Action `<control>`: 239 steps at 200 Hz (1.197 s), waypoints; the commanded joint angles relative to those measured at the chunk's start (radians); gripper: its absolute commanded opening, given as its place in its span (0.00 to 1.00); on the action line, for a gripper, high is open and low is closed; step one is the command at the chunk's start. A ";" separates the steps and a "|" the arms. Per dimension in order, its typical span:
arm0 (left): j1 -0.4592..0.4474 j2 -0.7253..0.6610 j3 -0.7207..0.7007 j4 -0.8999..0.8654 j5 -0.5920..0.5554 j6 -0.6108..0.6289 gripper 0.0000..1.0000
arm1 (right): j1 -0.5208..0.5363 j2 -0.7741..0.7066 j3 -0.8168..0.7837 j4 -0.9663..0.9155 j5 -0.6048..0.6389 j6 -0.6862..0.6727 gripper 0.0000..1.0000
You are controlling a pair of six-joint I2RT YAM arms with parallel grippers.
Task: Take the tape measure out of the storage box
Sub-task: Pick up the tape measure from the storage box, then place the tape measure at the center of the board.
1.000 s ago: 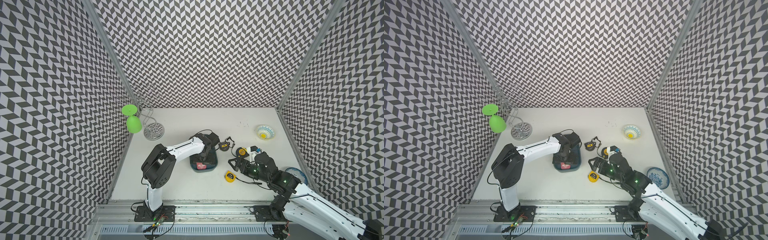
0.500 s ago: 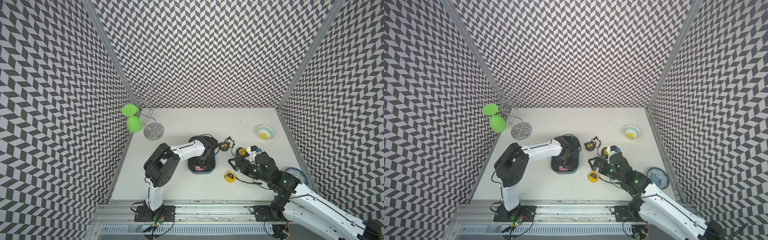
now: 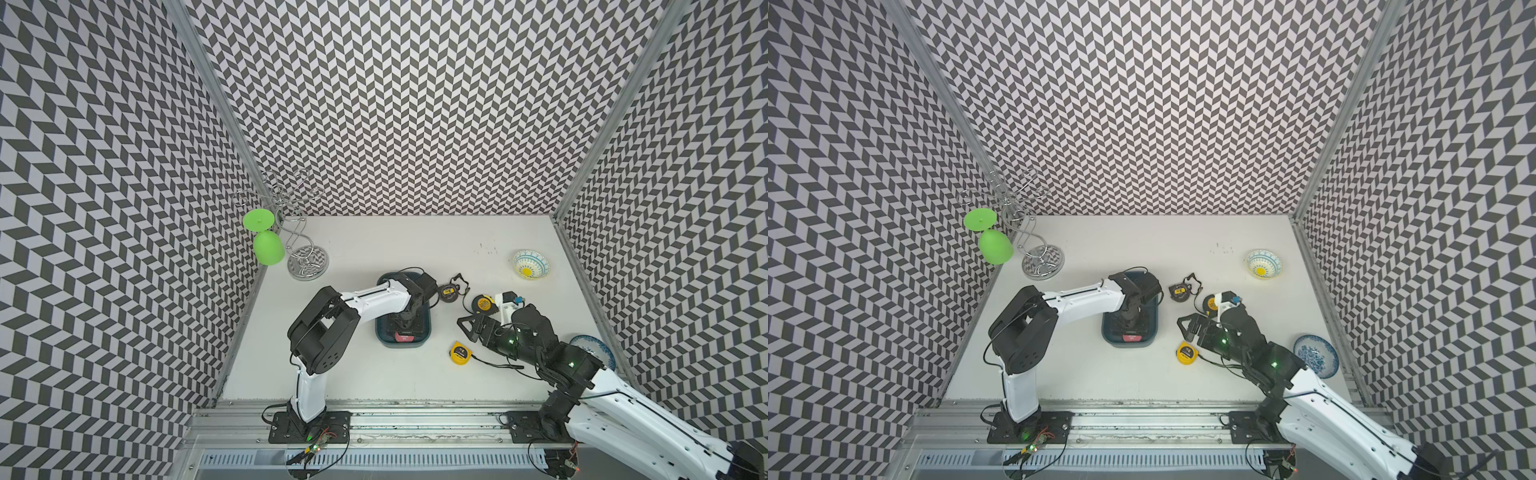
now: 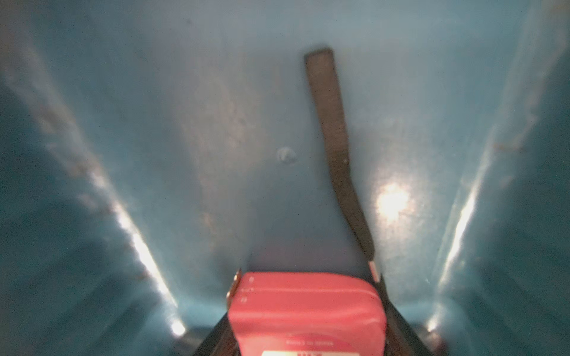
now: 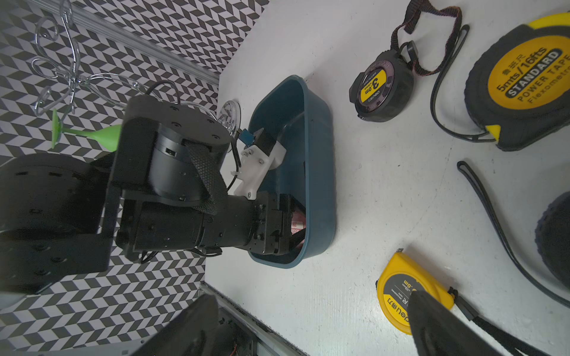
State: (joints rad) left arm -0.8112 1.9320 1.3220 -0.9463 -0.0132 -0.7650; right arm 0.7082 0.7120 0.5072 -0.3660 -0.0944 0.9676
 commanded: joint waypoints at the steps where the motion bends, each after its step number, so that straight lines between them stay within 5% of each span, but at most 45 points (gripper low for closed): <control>1: -0.002 -0.015 0.014 -0.001 -0.003 -0.014 0.08 | -0.007 -0.008 -0.001 0.041 -0.007 -0.021 1.00; 9: 0.000 -0.025 0.019 -0.007 -0.001 -0.020 0.00 | -0.007 -0.006 -0.002 0.048 -0.011 -0.026 1.00; 136: 0.047 -0.204 0.228 -0.073 0.081 -0.168 0.00 | 0.012 0.018 -0.039 0.312 -0.119 -0.088 0.99; 239: 0.044 -0.288 0.303 -0.006 0.187 -0.291 0.00 | 0.132 0.145 -0.006 0.527 0.019 -0.075 0.81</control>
State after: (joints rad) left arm -0.7635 1.6829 1.6032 -0.9867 0.1402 -1.0225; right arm 0.8230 0.8299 0.4740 0.0483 -0.1349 0.8978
